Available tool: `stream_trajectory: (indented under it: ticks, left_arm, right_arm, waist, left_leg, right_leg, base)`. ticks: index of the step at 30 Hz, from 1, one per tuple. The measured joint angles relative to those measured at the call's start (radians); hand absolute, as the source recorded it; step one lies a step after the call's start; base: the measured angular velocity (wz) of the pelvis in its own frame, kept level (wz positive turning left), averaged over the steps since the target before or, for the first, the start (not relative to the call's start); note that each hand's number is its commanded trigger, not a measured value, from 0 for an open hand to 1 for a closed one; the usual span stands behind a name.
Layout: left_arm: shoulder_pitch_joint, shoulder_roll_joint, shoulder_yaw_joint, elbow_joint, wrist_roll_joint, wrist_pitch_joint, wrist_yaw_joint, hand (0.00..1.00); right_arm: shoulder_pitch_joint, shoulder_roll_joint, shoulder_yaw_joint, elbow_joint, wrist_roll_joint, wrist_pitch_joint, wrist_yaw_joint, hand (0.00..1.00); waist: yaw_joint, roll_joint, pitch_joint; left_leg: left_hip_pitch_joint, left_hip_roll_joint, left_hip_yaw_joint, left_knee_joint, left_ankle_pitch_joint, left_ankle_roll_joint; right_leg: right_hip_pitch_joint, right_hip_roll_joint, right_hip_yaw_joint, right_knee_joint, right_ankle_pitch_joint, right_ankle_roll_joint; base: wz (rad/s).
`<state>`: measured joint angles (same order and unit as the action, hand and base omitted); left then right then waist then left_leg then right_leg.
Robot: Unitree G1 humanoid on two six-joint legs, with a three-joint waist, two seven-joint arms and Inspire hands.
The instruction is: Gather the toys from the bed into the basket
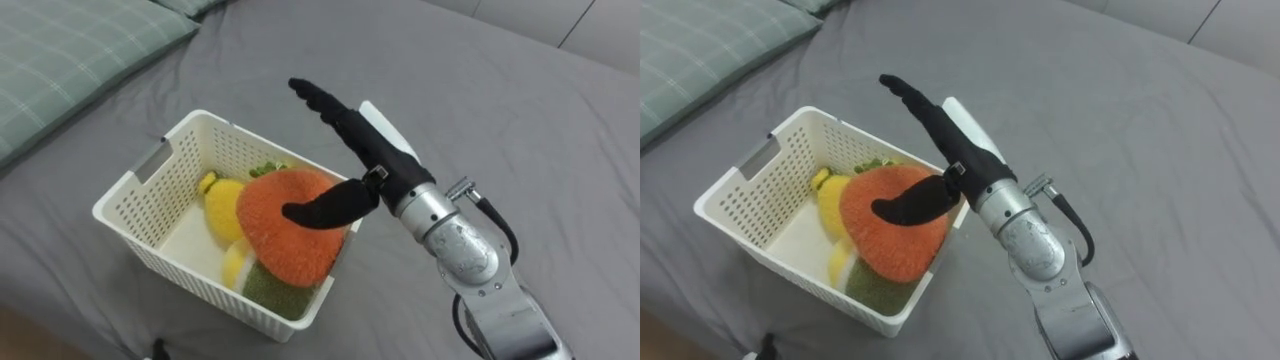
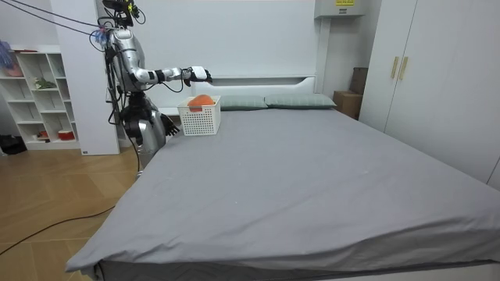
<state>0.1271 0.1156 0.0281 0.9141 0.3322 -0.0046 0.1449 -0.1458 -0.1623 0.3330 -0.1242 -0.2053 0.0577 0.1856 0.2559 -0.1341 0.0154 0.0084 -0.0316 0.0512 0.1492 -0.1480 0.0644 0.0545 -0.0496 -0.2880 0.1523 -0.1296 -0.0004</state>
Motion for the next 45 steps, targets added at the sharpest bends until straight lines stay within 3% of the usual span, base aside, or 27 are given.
stream_trajectory:
  ticks: [5,11,26,34,38,45]
  left_arm:
    - [0.0,0.005,0.0,-0.005,0.019,-0.002,0.0,0.0]
    - [0.0,0.008,0.0,-0.011,0.033,-0.002,0.0,0.0]
    - [0.0,0.006,0.008,-0.013,0.033,-0.001,-0.002,0.0]
    - [0.011,0.0,0.035,-0.012,0.032,0.007,0.001,0.0]
    - [0.034,-0.01,0.038,-0.009,0.02,0.02,0.019,0.0]
    - [0.044,-0.02,0.056,0.022,-0.018,0.023,0.044,0.0]
  right_arm:
    - [0.0,0.0,0.0,0.014,0.0,-0.001,-0.003,0.0]
    - [0.0,0.001,0.0,0.033,-0.001,-0.001,-0.003,0.0]
    - [0.036,-0.015,-0.011,0.079,0.07,-0.014,-0.071,0.0]
    - [0.086,-0.019,-0.105,0.08,0.166,-0.058,-0.116,0.0]
    - [0.098,-0.026,-0.159,0.086,0.219,-0.058,-0.167,0.0]
    - [0.193,-0.029,-0.278,0.087,0.342,-0.078,-0.235,0.0]
  waist:
    - [0.0,-0.008,0.0031]
    - [0.0,-0.014,0.0014]
    - [-0.013,-0.004,0.0039]
    - [-0.051,0.023,0.0012]
    - [-0.104,0.041,-0.005]
    - [-0.149,0.054,-0.0029]
  left_leg:
    - [-0.004,0.0,-0.004,0.0,0.0,0.0]
    - [-0.006,0.0,-0.007,0.003,0.0,0.0]
    - [-0.005,-0.001,-0.007,0.013,0.0,0.0]
    - [0.001,0.001,0.012,0.015,0.0,0.0]
    - [0.007,0.001,0.03,0.015,0.0,0.001]
    - [0.023,0.008,0.061,0.009,-0.001,0.001]
  right_leg:
    - [0.0,0.0,-0.002,0.0,0.0,0.0]
    - [-0.001,0.0,-0.007,0.0,0.0,0.0]
    - [0.001,-0.002,0.0,-0.001,0.0,0.0]
    - [-0.001,0.0,0.04,0.001,0.0,0.0]
    - [0.0,-0.001,0.045,0.001,0.001,0.0]
    - [-0.007,-0.001,0.072,0.012,0.003,-0.003]
  base:
    - [0.01]
    - [0.0]
    - [0.0]
    - [-0.06]
    - [-0.07]
    - [-0.15]
